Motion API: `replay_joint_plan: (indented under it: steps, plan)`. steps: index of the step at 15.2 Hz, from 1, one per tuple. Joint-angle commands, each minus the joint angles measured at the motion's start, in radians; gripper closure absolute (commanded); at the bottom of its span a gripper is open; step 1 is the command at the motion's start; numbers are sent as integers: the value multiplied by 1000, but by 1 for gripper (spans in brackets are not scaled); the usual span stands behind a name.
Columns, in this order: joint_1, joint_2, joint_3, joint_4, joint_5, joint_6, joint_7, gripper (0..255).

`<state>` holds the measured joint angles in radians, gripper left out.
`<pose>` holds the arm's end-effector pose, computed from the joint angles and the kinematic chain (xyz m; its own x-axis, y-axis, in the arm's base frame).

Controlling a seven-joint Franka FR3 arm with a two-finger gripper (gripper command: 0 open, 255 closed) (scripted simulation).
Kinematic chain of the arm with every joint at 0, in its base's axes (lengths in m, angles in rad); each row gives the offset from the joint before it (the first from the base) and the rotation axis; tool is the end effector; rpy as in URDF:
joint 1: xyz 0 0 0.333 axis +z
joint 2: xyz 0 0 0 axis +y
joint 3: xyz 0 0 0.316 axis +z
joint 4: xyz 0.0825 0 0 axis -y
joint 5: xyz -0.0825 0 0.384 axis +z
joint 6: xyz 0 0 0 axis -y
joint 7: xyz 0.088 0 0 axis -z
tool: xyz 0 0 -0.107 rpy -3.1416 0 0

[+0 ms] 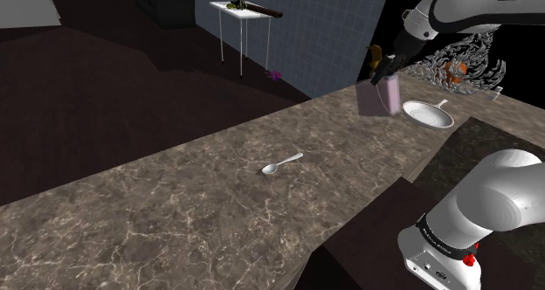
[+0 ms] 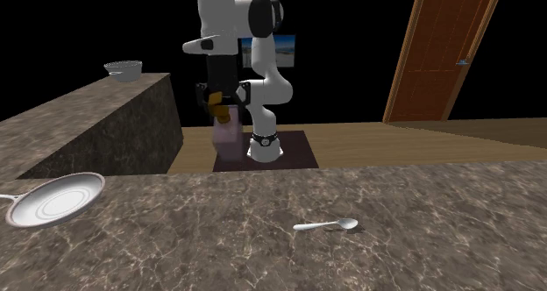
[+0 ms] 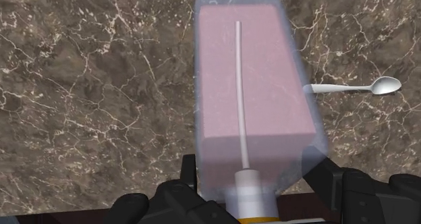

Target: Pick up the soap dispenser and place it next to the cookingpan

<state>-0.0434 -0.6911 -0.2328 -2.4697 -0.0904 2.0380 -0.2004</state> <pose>0.3530 -0.1176 0.5420 0.9677 -0.0121 0.2520 -0.0101 -0.9999 -0.0093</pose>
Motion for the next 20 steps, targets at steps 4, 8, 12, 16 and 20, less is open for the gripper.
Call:
replay_joint_plan:
  steps: [4, 8, 12, 16, 20]
  plan:
    - [3, 4, 5, 70, 5, -66, 0, 255]
    - [6, 9, 10, 127, 9, -118, 1, 255]
    - [10, 18, 14, 187, 14, -169, 2, 255]
    - [0, 34, -28, 227, 3, -192, -47, 255]
    - [-18, 70, -119, 272, -17, -196, -147, 255]
